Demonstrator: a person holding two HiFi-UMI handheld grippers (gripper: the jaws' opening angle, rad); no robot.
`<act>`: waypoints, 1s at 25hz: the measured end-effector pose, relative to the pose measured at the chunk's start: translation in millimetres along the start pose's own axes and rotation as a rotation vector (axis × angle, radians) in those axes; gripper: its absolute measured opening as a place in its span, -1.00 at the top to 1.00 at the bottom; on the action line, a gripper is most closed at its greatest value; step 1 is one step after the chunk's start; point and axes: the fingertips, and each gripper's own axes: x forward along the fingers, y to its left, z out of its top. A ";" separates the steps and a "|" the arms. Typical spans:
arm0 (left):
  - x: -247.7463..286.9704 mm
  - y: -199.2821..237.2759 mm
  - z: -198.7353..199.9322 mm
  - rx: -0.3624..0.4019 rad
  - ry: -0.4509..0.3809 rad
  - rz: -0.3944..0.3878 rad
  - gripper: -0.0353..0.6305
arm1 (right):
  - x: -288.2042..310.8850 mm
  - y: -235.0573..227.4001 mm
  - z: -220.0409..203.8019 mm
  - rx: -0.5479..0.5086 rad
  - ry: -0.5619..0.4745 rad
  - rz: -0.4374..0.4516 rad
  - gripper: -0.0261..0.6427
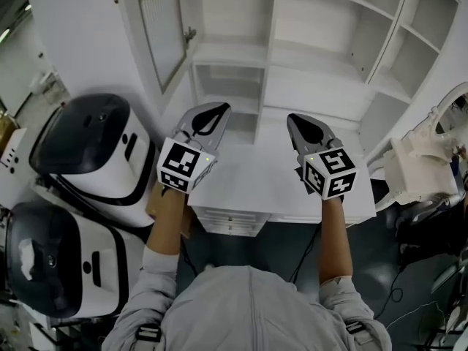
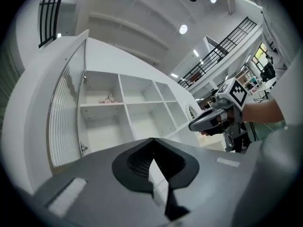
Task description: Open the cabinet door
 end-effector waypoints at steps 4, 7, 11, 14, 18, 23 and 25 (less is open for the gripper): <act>-8.8 -18.7 -30.0 -0.034 0.048 -0.023 0.84 | -10.7 0.3 -25.9 0.032 0.025 -0.004 0.92; -15.7 -25.0 -43.5 -0.071 0.062 -0.025 0.84 | -15.8 0.9 -43.3 0.034 0.058 0.000 0.92; -21.1 -27.0 -59.5 -0.080 0.091 -0.020 0.84 | -18.0 2.7 -58.4 0.042 0.084 -0.006 0.92; -25.6 -28.4 -66.9 -0.083 0.096 -0.029 0.84 | -17.8 7.3 -66.5 0.047 0.102 0.000 0.92; -29.7 -27.7 -69.8 -0.079 0.093 -0.027 0.84 | -18.2 9.1 -71.3 0.033 0.114 -0.002 0.92; -26.0 -28.7 -72.4 -0.078 0.095 -0.027 0.84 | -17.3 5.6 -68.8 0.009 0.117 -0.029 0.92; -24.6 -30.1 -73.4 -0.067 0.095 -0.027 0.84 | -16.6 7.2 -69.1 0.017 0.116 -0.021 0.92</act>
